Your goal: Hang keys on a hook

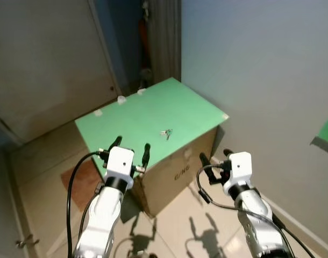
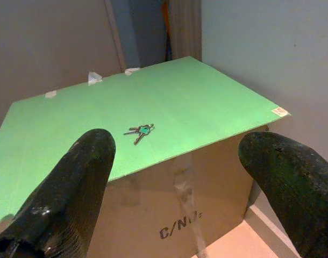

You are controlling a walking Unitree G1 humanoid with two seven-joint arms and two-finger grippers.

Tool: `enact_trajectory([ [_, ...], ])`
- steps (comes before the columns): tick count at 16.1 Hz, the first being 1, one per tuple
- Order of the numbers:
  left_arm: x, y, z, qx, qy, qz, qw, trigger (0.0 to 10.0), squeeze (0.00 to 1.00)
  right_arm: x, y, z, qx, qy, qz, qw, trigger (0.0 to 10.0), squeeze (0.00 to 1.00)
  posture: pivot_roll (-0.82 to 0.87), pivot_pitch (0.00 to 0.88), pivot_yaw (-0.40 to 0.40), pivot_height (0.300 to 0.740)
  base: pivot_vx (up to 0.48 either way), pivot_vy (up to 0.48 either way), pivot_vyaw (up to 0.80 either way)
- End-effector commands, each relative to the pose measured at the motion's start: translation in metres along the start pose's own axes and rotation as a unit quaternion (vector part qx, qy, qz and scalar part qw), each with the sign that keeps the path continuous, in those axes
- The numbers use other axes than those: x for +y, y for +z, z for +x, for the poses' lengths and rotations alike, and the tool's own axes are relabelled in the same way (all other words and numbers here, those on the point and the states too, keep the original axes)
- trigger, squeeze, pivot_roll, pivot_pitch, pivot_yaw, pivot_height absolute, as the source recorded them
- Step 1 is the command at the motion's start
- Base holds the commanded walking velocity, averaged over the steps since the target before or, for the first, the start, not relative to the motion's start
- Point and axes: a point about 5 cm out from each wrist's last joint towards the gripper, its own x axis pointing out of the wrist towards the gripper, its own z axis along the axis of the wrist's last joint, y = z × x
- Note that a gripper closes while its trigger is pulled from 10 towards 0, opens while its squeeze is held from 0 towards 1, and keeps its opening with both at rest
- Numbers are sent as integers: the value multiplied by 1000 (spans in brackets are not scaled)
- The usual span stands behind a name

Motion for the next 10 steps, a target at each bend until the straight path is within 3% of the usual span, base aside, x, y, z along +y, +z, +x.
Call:
enact_trajectory([
  [1, 5, 4, 6, -3, 18, -3, 1000, 10000, 0, 1, -1, -1, 4, 5, 1, 1000, 10000, 0, -192, 28, 106, 740, 319, -352, 0],
  [10, 13, 1, 9, 15, 52, -7, 999, 10000, 0, 4, -5, -4, 14, 13, 4, 1000, 10000, 0, -193, 40, 108, 740, 344, -331, 0],
])
